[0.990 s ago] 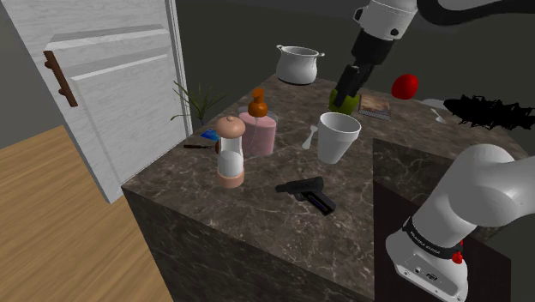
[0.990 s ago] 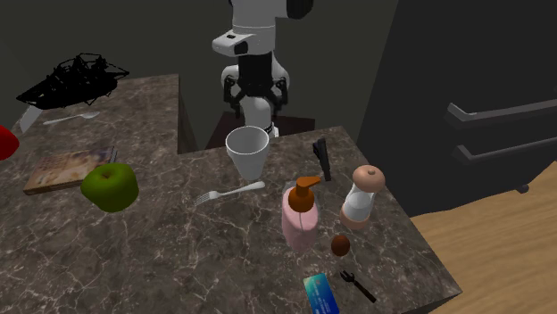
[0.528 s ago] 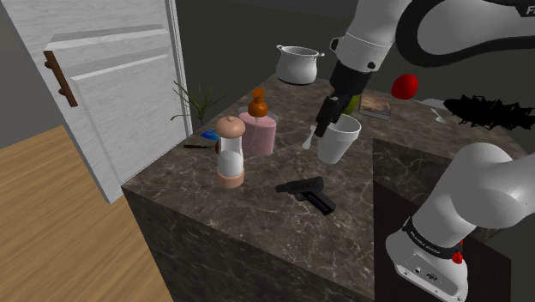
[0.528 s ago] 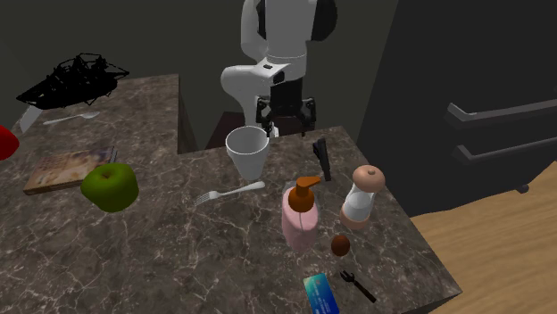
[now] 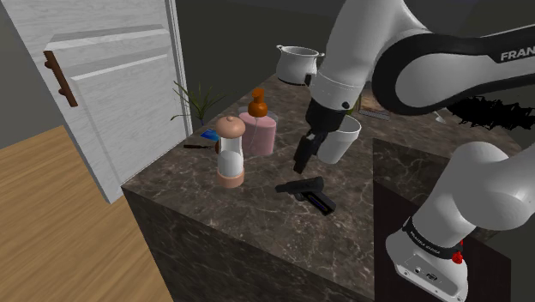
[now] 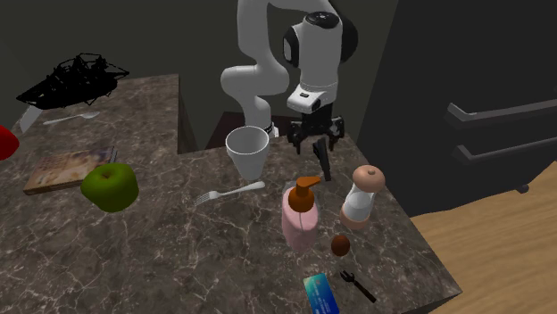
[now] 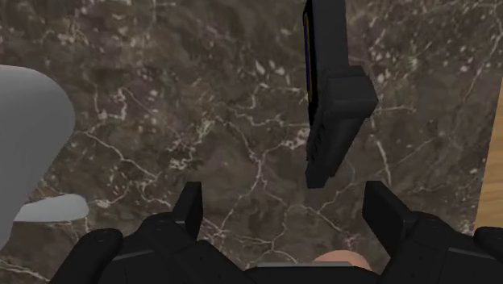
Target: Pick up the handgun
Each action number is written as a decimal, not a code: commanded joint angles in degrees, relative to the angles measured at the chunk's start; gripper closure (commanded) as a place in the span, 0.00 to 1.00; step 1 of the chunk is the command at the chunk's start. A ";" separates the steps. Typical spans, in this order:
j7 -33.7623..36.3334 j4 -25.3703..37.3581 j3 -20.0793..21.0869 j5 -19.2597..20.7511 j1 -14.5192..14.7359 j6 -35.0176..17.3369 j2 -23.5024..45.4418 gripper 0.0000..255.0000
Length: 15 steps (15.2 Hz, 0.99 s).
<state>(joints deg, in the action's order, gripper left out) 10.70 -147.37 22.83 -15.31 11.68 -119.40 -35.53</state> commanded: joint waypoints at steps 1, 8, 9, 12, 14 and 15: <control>1.14 -0.48 2.03 -1.34 1.25 -2.23 1.81 0.00; 1.90 -2.99 4.64 -2.59 1.94 -8.52 5.63 0.00; 1.90 -3.48 4.87 -2.68 1.93 -9.45 6.08 0.00; 1.90 -4.21 5.22 -2.81 1.91 -10.92 6.82 0.00; 1.92 -4.16 5.22 -2.80 1.92 -10.84 6.78 1.00; 1.92 -4.18 5.22 -2.81 1.92 -10.85 6.77 1.00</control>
<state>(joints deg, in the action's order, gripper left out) 12.62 -151.53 28.03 -18.11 13.60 -130.21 -28.79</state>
